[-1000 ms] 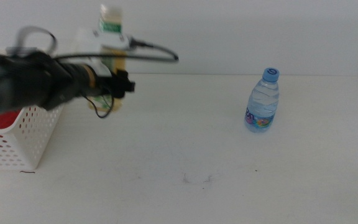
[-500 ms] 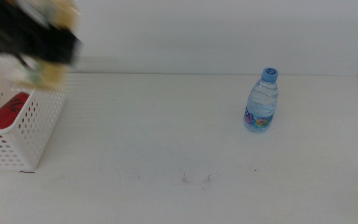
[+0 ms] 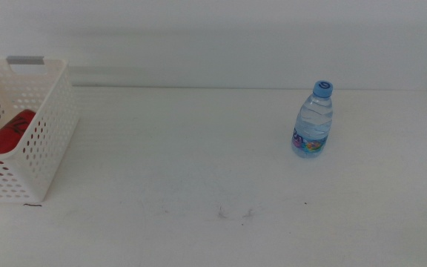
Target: Use arms to grab the bottles and put them into the dustbin to the left of the table.
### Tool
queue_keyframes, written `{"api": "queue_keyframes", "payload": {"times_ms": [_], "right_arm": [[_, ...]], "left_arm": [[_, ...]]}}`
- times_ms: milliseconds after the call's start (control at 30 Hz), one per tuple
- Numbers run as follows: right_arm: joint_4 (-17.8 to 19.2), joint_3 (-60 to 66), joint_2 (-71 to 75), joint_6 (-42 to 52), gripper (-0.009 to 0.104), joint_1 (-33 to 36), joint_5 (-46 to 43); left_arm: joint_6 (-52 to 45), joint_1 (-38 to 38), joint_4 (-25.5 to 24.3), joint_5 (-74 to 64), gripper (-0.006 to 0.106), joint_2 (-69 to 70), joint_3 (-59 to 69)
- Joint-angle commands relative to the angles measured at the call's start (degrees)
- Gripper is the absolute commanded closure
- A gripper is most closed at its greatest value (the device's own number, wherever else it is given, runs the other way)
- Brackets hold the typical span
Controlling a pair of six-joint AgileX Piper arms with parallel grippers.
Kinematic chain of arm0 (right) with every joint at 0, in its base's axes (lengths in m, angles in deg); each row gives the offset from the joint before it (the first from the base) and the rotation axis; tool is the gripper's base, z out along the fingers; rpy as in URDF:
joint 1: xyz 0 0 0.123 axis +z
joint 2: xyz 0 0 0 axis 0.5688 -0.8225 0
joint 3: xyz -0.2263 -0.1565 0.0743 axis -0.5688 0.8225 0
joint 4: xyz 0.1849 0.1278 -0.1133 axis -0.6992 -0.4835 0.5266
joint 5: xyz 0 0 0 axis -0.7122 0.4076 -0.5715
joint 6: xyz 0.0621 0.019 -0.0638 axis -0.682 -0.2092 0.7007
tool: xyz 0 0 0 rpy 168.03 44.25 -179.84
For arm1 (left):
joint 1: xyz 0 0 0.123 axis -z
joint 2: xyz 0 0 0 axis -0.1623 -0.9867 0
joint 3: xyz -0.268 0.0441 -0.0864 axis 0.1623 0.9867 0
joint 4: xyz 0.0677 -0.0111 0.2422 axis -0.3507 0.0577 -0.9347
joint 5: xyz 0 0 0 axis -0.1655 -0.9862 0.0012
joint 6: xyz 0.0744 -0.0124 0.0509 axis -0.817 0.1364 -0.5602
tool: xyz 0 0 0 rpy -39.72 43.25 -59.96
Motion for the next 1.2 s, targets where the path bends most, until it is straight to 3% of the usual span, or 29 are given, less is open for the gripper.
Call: {"api": "queue_keyframes", "payload": {"times_ms": [0, 100, 467, 833, 1067, 1133, 1167], "right_arm": [[0.8, 0.2, 0.2, 0.4, 0.006, -0.5, -0.2], [0.8, 0.2, 0.2, 0.4, 0.006, -0.5, -0.2], [0.8, 0.2, 0.2, 0.4, 0.006, -0.5, -0.2], [0.8, 0.2, 0.2, 0.4, 0.006, -0.5, -0.2], [0.8, 0.2, 0.2, 0.4, 0.006, -0.5, -0.2], [0.8, 0.2, 0.2, 0.4, 0.006, -0.5, -0.2], [0.8, 0.2, 0.2, 0.4, 0.006, -0.5, -0.2]], "left_arm": [[-0.8, 0.2, 2.9, 1.9, 0.102, -2.1, -1.0], [-3.8, 0.9, 5.4, 1.9, 0.102, -5.9, -1.0], [-1.6, 3.8, 1.4, 1.9, 0.102, -13.8, -0.8], [-1.6, 4.2, 0.3, 1.9, 0.102, -13.9, 2.7], [-1.5, 4.2, 0.1, 1.9, 0.096, -13.9, 3.9], [-1.6, 4.2, 0.6, 1.9, 0.090, -13.9, 3.9], [-2.1, 4.2, -0.2, 1.9, 0.053, -13.8, 3.9]]}}
